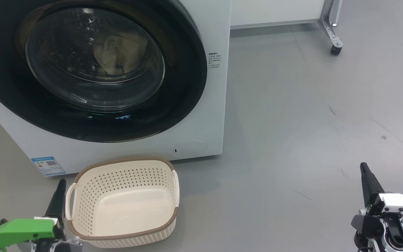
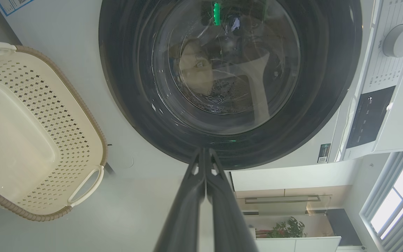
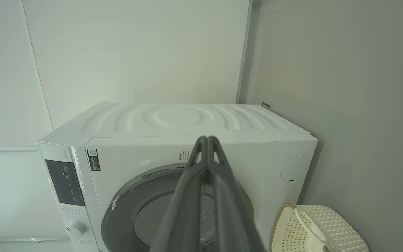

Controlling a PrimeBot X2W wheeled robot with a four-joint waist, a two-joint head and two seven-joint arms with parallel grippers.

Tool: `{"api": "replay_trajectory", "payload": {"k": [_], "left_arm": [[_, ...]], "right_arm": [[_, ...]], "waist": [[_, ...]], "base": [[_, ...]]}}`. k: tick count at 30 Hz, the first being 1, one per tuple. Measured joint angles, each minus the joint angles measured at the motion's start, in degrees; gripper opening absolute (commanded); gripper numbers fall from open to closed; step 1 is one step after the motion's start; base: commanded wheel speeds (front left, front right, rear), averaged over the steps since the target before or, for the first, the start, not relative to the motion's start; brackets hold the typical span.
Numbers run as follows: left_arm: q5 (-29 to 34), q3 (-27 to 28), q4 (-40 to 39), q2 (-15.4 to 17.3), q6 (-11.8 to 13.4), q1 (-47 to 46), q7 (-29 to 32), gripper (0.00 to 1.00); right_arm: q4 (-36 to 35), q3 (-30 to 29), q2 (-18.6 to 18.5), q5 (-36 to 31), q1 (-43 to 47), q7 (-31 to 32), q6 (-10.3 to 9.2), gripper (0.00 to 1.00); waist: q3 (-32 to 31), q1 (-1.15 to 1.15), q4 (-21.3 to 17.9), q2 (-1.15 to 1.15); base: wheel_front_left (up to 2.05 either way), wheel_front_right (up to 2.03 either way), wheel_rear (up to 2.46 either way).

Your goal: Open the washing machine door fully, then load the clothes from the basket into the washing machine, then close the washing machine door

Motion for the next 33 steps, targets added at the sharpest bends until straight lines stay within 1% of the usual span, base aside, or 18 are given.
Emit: {"api": "replay_trajectory", "payload": {"k": [33], "left_arm": [[0.00, 0.03, -0.01, -0.01, 0.00, 0.00, 0.01, 0.00]], "right_arm": [[-0.03, -0.23, 0.15, -0.01, -0.01, 0.43, 0.01, 0.00]], "waist": [[0.01, 0.00, 0.00, 0.00]], "base": [[0.00, 0.00, 0.00]]}}
